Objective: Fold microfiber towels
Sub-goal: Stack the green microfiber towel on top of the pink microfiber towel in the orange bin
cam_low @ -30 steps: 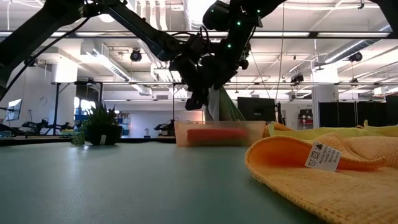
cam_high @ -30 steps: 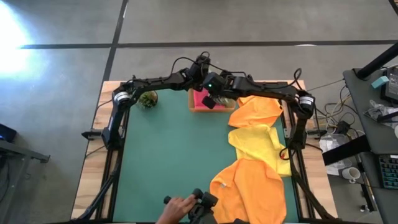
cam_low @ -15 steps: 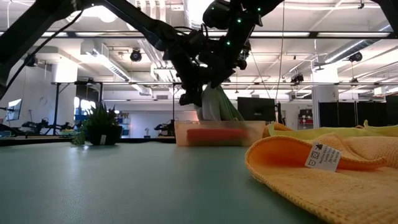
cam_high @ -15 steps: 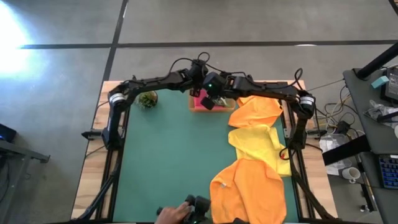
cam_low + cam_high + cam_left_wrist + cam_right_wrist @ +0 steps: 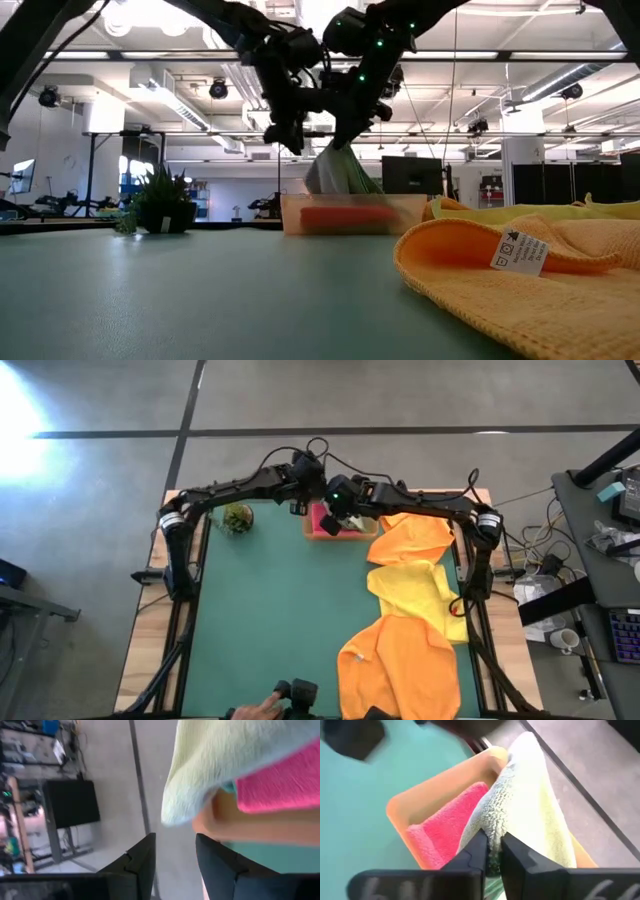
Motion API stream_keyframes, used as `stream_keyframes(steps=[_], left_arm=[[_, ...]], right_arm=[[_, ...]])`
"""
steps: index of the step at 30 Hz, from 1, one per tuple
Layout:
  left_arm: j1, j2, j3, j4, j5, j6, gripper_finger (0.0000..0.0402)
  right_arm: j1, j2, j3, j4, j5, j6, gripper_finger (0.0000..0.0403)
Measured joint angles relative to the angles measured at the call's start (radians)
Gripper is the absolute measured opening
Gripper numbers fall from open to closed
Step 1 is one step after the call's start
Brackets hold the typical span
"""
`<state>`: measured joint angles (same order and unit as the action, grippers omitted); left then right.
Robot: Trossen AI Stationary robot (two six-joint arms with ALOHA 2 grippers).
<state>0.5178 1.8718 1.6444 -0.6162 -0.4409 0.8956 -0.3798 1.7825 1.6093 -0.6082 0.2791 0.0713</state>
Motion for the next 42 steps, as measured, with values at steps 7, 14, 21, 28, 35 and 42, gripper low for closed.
stream_keyframes(steps=[7,14,21,28,35,42], left_arm=[[0.007,-0.073,-0.003,-0.086,-0.009,-0.085,0.0124],[0.026,-0.155,-0.039,-0.135,-0.008,-0.173,0.0124],[0.048,-0.179,-0.047,-0.191,0.142,-0.344,0.0124],[0.061,-0.178,-0.139,-0.056,0.404,-0.394,0.0124],[0.066,-0.178,-0.251,0.038,0.382,-0.421,0.0124],[0.067,-0.199,-0.278,0.013,0.219,-0.472,0.0124]], right_arm=[[-0.004,0.005,0.003,0.027,-0.045,0.028,0.0101],[-0.037,-0.085,0.003,0.029,-0.077,0.016,0.0159],[-0.170,-0.186,0.003,-0.005,-0.108,-0.046,0.0172],[-0.317,-0.164,-0.012,-0.023,-0.416,-0.001,0.0158],[-0.342,-0.049,-0.013,-0.031,-0.523,0.000,0.0114],[-0.336,0.062,-0.013,-0.042,-0.603,-0.042,0.0028]])
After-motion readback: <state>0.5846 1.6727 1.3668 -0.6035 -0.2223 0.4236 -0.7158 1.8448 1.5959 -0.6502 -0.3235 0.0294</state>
